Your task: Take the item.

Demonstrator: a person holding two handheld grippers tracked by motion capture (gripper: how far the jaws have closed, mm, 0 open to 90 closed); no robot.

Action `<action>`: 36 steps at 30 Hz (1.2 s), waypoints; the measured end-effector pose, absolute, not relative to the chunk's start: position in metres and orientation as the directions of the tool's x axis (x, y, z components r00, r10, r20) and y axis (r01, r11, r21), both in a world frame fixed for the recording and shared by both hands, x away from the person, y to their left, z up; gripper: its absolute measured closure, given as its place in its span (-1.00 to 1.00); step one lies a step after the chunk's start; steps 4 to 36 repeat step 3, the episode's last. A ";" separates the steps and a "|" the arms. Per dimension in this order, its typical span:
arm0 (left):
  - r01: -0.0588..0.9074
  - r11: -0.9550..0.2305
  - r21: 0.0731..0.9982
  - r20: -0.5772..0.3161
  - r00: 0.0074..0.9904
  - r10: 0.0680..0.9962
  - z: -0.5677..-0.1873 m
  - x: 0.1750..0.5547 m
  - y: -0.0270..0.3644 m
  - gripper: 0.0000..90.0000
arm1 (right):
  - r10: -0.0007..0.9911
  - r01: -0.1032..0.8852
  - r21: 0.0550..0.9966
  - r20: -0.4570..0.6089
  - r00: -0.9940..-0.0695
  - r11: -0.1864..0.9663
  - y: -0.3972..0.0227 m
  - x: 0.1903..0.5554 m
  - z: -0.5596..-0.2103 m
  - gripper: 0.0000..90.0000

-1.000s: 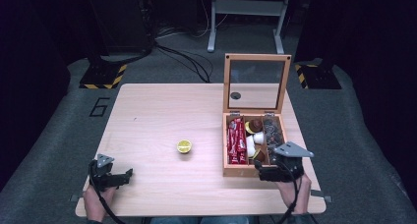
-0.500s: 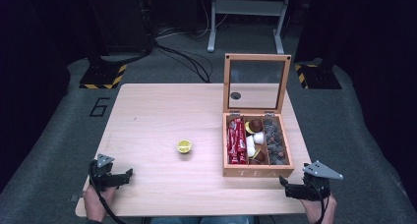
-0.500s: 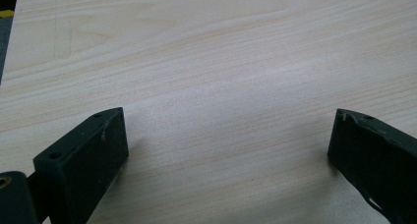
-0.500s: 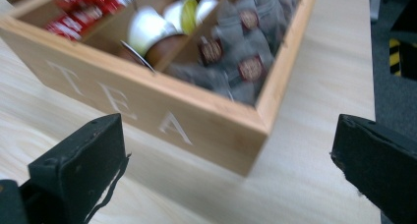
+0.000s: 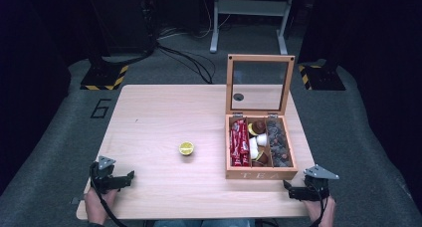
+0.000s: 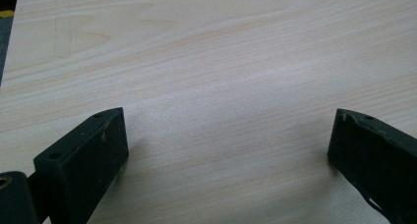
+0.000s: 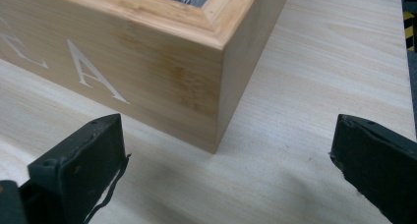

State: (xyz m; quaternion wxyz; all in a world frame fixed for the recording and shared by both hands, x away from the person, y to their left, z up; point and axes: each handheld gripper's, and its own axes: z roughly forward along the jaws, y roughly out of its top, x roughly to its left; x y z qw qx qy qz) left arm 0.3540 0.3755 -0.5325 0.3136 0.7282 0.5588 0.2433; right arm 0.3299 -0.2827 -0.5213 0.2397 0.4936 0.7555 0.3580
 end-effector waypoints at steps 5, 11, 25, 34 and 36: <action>0.659 -0.178 0.730 0.003 0.257 0.966 -0.533 0.354 0.375 -0.96 | 0.917 0.579 0.772 -0.013 -0.398 0.263 -0.284 0.334 -0.523 -1.00; 0.659 -0.178 0.730 0.003 0.257 0.966 -0.533 0.354 0.375 -0.96 | 0.917 0.579 0.772 -0.013 -0.398 0.263 -0.284 0.334 -0.523 -1.00; 0.659 -0.178 0.730 0.003 0.257 0.966 -0.533 0.354 0.375 -0.96 | 0.917 0.579 0.772 -0.013 -0.398 0.263 -0.284 0.334 -0.523 -1.00; 0.659 -0.178 0.730 0.003 0.257 0.966 -0.533 0.354 0.375 -0.96 | 0.917 0.579 0.772 -0.013 -0.398 0.263 -0.284 0.334 -0.523 -1.00; 0.659 -0.178 0.730 0.003 0.257 0.966 -0.533 0.354 0.375 -0.96 | 0.917 0.579 0.772 -0.013 -0.398 0.263 -0.284 0.334 -0.523 -1.00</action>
